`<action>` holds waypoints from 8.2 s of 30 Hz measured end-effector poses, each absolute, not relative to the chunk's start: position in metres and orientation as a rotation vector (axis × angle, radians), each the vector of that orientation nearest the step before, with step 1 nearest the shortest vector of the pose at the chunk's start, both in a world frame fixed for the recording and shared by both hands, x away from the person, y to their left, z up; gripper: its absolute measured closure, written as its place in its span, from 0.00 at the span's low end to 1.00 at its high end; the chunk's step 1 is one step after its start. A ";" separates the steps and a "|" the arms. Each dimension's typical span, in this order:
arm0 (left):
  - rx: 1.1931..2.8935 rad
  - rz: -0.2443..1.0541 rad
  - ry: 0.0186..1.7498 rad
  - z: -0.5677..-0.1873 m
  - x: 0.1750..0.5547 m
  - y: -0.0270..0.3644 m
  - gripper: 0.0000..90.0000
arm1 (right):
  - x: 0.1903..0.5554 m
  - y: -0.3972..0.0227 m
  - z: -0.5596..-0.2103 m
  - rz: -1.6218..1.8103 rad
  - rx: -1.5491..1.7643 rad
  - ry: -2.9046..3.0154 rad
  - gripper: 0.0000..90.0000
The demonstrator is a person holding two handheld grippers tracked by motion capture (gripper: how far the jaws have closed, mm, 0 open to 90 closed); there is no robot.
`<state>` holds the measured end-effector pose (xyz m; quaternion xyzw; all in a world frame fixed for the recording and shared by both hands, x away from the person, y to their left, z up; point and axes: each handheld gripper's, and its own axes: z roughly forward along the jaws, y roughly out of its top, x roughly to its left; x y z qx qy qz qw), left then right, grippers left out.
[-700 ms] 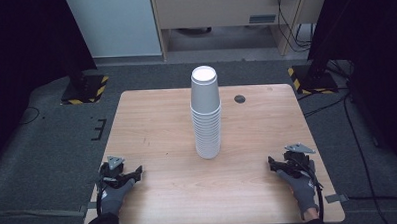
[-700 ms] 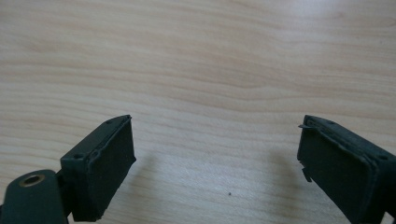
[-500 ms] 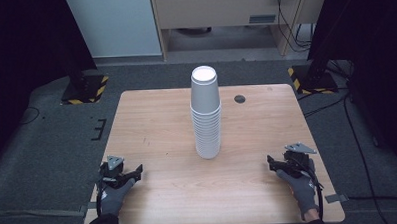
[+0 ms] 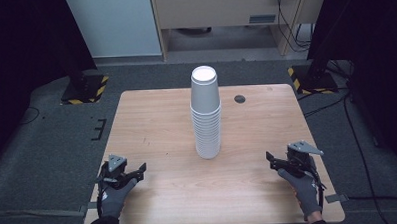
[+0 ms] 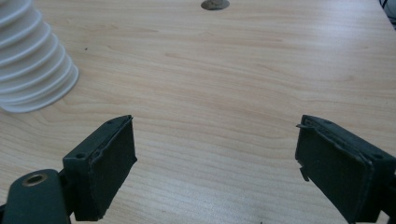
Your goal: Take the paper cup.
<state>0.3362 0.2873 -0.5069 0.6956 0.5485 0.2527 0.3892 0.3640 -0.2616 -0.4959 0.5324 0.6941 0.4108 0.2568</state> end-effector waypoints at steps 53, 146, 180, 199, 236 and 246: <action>1.948 0.619 1.505 -0.533 0.347 0.295 0.14 | 0.358 -0.187 -0.363 1.526 1.063 1.770 0.15; 1.951 0.615 1.474 -0.536 0.348 0.296 0.06 | 0.437 -0.058 -0.323 1.543 0.983 1.869 0.14; 1.949 0.613 1.474 -0.536 0.348 0.296 0.06 | 0.434 -0.065 -0.292 1.674 0.935 1.800 0.16; 1.950 0.613 1.474 -0.536 0.348 0.296 0.05 | 0.430 -0.073 -0.271 1.781 0.940 1.703 0.16; 1.950 0.614 1.474 -0.536 0.348 0.296 0.05 | 0.389 -0.153 -0.273 1.809 1.009 1.597 0.15; 1.951 0.615 1.474 -0.536 0.348 0.296 0.05 | 0.377 -0.173 -0.302 1.774 1.070 1.621 0.15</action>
